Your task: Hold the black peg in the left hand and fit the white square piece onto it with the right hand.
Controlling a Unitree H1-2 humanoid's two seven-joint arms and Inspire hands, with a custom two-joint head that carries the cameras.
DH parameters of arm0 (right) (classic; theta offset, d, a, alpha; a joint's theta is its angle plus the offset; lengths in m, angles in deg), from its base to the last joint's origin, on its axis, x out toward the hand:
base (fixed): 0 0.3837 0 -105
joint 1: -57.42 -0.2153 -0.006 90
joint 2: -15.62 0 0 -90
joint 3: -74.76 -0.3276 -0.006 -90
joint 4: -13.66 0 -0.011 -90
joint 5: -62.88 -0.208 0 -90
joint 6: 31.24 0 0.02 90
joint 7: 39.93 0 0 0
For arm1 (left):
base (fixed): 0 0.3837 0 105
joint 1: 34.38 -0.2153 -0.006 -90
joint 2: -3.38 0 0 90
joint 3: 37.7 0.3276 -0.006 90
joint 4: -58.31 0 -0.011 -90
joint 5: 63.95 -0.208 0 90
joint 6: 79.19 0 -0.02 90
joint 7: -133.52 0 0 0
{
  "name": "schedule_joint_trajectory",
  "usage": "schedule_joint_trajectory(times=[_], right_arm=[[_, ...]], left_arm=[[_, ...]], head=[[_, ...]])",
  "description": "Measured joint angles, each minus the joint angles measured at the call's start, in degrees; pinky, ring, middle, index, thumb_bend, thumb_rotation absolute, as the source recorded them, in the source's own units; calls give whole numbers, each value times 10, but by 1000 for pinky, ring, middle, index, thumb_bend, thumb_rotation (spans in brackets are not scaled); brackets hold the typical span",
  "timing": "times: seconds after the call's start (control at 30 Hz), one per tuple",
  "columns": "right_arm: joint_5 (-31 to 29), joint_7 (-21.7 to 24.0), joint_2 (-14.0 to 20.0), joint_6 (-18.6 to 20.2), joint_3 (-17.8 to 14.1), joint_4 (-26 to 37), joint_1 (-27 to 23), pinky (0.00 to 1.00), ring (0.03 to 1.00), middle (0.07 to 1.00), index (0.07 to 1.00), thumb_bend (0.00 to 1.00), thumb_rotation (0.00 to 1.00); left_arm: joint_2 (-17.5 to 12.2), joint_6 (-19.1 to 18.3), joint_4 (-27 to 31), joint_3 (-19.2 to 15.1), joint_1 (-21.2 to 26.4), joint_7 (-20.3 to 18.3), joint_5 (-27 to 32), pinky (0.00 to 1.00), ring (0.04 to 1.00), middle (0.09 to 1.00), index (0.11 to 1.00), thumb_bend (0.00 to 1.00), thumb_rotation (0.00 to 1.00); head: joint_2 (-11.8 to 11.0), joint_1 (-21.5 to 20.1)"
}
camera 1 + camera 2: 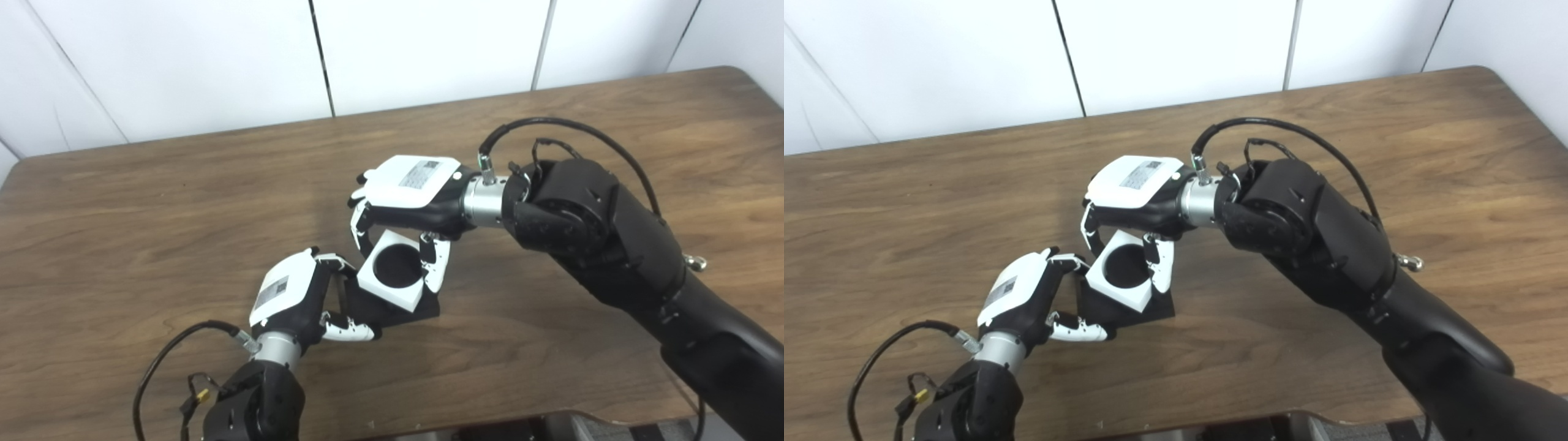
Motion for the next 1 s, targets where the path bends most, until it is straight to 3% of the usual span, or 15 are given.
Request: schedule_joint_trajectory(times=[0.63,0.67,0.73,0.83,1.0], right_arm=[[-1,-13,2,-38,-5,-36,15,1000,913,779,492,524,146],[1,-13,2,-38,-5,-38,15,1000,912,779,572,769,187],[6,-12,2,-38,-5,-38,15,1000,909,782,633,916,224],[9,-7,2,-37,-5,-39,15,1000,918,792,694,990,258],[14,6,2,-32,-5,-39,15,1000,969,822,727,1000,240]], left_arm=[[2,0,1,0,-1,-4,0,1000,990,849,490,508,64],[2,0,2,0,-1,-4,0,1000,987,845,490,508,64],[3,0,2,0,-1,-4,0,1000,987,846,491,508,64],[2,0,2,1,-1,-4,0,1000,994,853,491,508,64],[2,0,2,1,-1,-6,0,1000,992,853,490,508,64]], head=[[5,1],[5,1],[5,1],[7,0],[9,1]])
